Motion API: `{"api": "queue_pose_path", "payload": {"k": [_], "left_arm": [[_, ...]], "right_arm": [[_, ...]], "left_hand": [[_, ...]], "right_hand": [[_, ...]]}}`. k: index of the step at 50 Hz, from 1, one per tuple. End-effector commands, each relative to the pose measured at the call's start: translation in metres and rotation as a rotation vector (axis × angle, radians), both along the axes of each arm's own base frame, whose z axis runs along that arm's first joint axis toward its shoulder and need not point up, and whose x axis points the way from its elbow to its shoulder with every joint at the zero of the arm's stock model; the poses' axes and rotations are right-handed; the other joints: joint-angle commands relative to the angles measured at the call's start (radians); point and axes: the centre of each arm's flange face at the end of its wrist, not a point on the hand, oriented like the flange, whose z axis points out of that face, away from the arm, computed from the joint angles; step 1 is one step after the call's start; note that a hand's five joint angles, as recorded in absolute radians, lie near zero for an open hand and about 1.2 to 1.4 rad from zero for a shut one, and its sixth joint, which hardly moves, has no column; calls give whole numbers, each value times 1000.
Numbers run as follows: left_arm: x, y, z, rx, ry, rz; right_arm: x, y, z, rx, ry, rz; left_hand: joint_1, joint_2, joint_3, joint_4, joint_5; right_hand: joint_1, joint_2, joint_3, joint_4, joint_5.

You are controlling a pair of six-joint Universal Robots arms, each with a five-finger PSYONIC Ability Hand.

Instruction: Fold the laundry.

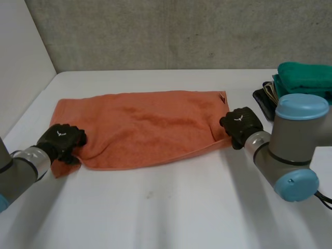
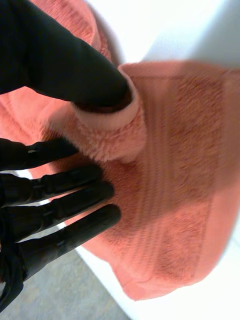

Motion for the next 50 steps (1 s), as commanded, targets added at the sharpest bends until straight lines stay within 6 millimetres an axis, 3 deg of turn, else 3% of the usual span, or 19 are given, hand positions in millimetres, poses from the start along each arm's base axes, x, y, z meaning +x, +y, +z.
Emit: {"api": "queue_pose_path", "payload": {"k": [1, 7, 17, 21, 27, 40, 50], "left_arm": [[11, 6, 26, -8, 62, -1], [33, 9, 47, 11, 226, 144], [47, 24, 37, 154, 374, 276], [44, 33, 28, 228, 374, 285], [35, 40, 17, 272, 370, 264], [-1, 31, 8, 168, 371, 222], [-24, 19, -11, 119, 267, 236]], "right_arm": [[-19, 0, 15, -18, -36, -58], [-33, 0, 14, 4, -63, -101], [-47, -9, 3, 50, -110, -158], [-46, -8, 3, 54, -115, -155], [-45, -5, 0, 59, -114, -150], [-44, 1, -7, 74, -102, -143], [-44, 4, -8, 76, -102, -138]], "left_hand": [[-231, -259, -272, -266, -267], [-273, -301, -314, -308, -309], [-167, -196, -208, -203, -203], [-55, -84, -96, -91, -91], [-99, -128, -140, -135, -135], [-137, -166, -179, -173, -174], [-120, -149, -161, -156, -156]], "right_hand": [[304, 219, 206, 198, 226], [304, 219, 206, 198, 226], [304, 219, 206, 198, 226], [304, 219, 206, 198, 226], [304, 219, 206, 198, 226], [304, 219, 206, 198, 226], [304, 219, 206, 198, 226]]}}
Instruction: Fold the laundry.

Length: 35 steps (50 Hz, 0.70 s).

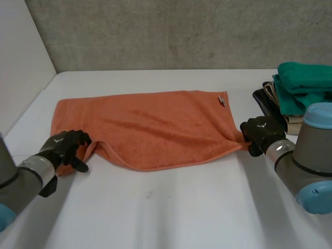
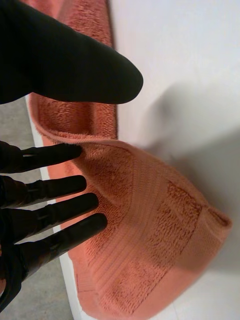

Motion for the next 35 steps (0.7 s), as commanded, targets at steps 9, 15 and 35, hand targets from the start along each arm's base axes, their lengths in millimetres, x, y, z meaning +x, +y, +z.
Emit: {"api": "queue_pose_path", "payload": {"k": [9, 15, 35], "left_arm": [[-13, -36, -13, -140, -182, 44], [-7, -48, -14, -183, -225, 50], [26, -46, 2, -146, -287, -4]], "right_arm": [[1, 4, -2, 7, 2, 9], [-1, 3, -1, 7, 2, 2], [0, 5, 10, -17, 13, 12]], "left_hand": [[227, 231, 226, 236, 238], [292, 296, 291, 301, 303], [832, 836, 831, 841, 843]], "right_hand": [[304, 219, 206, 198, 226], [304, 219, 206, 198, 226], [304, 219, 206, 198, 226]]}}
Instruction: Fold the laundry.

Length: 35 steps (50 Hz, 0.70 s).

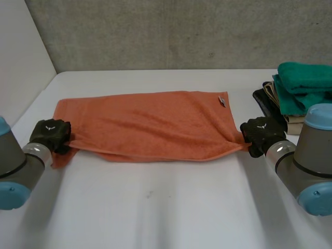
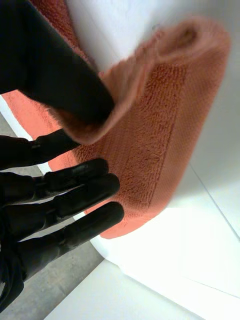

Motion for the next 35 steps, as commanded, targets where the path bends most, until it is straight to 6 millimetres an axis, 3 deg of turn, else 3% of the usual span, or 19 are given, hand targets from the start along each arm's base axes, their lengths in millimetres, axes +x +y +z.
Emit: {"api": "queue_pose_path", "payload": {"k": [1, 9, 16, 20, 23, 27, 35], "left_arm": [[5, 16, 16, 65, 24, -37], [22, 69, 57, 247, -19, -124], [37, 131, 70, 534, -184, -312], [44, 148, 71, 637, -250, -425], [41, 144, 68, 588, -297, -484], [25, 123, 60, 487, -286, -532], [0, 34, 50, 241, -252, -351]], "right_arm": [[1, 4, 12, -20, 15, 14], [-12, 37, 40, 23, 282, 129], [-56, 87, 37, 310, 650, 255], [-53, 85, 37, 252, 673, 302], [-45, 72, 28, 222, 637, 282], [-30, 52, 15, 193, 566, 214], [-12, -3, -2, 48, 480, 7]], "left_hand": [[254, 267, 272, 265, 277], [254, 267, 272, 265, 277], [254, 267, 272, 265, 277], [254, 267, 272, 265, 277], [254, 267, 272, 265, 277], [254, 267, 272, 265, 277], [254, 267, 272, 265, 277]], "right_hand": [[304, 219, 206, 198, 226], [304, 219, 206, 198, 226], [304, 219, 206, 198, 226], [304, 219, 206, 198, 226], [304, 219, 206, 198, 226], [304, 219, 206, 198, 226], [304, 219, 206, 198, 226]]}}
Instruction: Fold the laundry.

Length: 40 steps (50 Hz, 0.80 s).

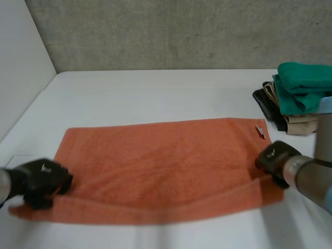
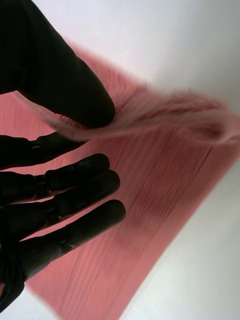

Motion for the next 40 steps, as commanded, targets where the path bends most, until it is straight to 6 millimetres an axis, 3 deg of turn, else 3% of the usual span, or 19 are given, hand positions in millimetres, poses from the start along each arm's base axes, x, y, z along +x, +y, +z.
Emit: {"api": "queue_pose_path", "payload": {"k": [1, 7, 15, 22, 24, 25, 26, 30, 34, 40], "left_arm": [[-24, -75, -7, -239, 58, 129], [-39, -129, -9, -424, 73, 197], [-52, -170, -21, -515, 81, 247], [-59, -199, -31, -586, 114, 300], [-63, -200, -33, -585, 133, 298], [-65, -199, -33, -583, 145, 294], [-70, -197, -33, -578, 168, 283], [-82, -183, -23, -560, 204, 264], [-77, -167, -3, -561, 222, 275], [-62, -142, 20, -575, 264, 308]], "right_arm": [[16, -53, -12, -198, -82, -141], [28, -87, -12, -360, -143, -151], [53, -134, -11, -603, -240, -131], [63, -161, -25, -666, -238, -140], [68, -165, -36, -659, -235, -133], [71, -165, -39, -657, -231, -127], [74, -164, -42, -653, -230, -119], [78, -157, -41, -632, -228, -101], [71, -145, -16, -611, -286, -126], [47, -112, 29, -486, -449, -156]], "left_hand": [[243, 204, 207, 197, 234], [243, 204, 207, 197, 234], [243, 204, 207, 197, 234], [243, 204, 207, 197, 234], [243, 204, 207, 197, 234], [-44, -84, -81, -90, -53], [-939, -979, -976, -986, -948], [-979, -1018, -1015, -1025, -988], [-979, -1018, -1015, -1025, -988], [-979, -1018, -1015, -1025, -988]], "right_hand": [[304, 219, 206, 198, 219], [304, 219, 206, 198, 219], [304, 219, 206, 198, 219], [304, 219, 206, 198, 219], [-572, -657, -670, -678, -657], [-918, -1003, -1016, -1023, -1003], [-918, -1003, -1016, -1023, -1003], [-918, -1003, -1016, -1023, -1003], [-918, -1003, -1016, -1023, -1003], [-918, -1003, -1016, -1023, -1003]]}}
